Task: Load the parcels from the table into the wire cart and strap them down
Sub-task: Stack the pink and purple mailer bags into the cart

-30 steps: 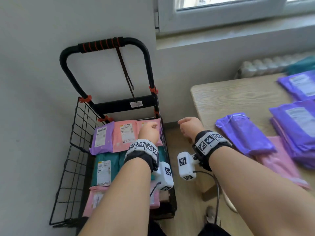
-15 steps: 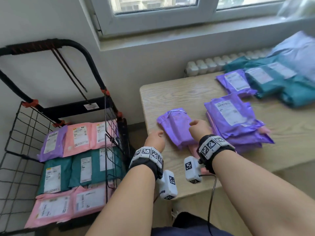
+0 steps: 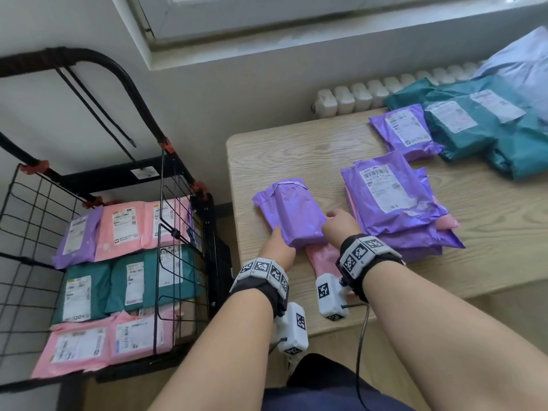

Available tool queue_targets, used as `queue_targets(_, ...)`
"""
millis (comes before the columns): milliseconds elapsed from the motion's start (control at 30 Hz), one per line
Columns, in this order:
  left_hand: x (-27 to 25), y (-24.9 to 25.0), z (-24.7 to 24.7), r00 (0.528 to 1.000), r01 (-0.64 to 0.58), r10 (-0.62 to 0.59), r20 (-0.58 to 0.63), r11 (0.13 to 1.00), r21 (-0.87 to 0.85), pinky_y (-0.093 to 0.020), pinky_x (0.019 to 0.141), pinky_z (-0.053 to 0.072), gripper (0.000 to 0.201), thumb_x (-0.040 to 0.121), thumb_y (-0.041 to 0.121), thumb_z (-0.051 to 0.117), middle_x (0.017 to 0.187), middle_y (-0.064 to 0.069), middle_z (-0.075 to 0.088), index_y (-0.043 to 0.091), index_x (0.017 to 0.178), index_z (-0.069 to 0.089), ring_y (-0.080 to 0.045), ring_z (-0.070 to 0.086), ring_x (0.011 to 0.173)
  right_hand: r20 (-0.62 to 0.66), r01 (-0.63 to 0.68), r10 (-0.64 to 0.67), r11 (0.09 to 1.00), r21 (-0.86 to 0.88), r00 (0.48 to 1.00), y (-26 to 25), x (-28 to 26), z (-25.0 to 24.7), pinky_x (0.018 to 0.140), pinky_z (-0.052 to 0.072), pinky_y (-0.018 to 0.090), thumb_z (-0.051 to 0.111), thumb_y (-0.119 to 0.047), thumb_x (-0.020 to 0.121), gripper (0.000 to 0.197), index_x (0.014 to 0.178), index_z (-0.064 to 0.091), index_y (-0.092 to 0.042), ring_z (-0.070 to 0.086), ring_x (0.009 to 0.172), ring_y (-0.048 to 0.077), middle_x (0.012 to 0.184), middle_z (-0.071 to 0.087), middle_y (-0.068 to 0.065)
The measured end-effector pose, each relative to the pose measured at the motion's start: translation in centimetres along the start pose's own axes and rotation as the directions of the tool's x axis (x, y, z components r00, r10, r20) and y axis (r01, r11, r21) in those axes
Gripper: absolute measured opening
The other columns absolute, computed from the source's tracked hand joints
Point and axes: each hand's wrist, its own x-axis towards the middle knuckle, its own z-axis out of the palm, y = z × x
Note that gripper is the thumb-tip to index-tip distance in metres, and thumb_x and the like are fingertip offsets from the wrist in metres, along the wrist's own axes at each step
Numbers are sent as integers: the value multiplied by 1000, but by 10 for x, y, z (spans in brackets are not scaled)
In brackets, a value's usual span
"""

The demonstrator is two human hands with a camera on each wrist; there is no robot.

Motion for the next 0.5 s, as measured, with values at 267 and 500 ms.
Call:
queue_targets(267, -5, -1, -32, 984, -22, -1, -179, 992, -124, -27, 95, 47, 57, 75, 8, 75, 114, -7, 68, 15, 129, 59, -22, 63, 108, 40, 40, -42, 998, 51, 998, -25, -3, 2, 96, 40, 28, 39, -6, 95, 36, 124, 59, -5, 54, 120, 31, 125, 60, 17)
queue_targets(500, -13, 10, -83, 923, -99, -7, -385, 962, -254, -22, 73, 46, 20, 81, 14, 63, 88, -3, 71, 16, 96, 76, -20, 65, 86, -11, 182, -192, 905, 385, 981, -65, -21, -2, 80, 45, 31, 39, 5, 84, 31, 95, 62, -13, 58, 88, 24, 98, 65, 13)
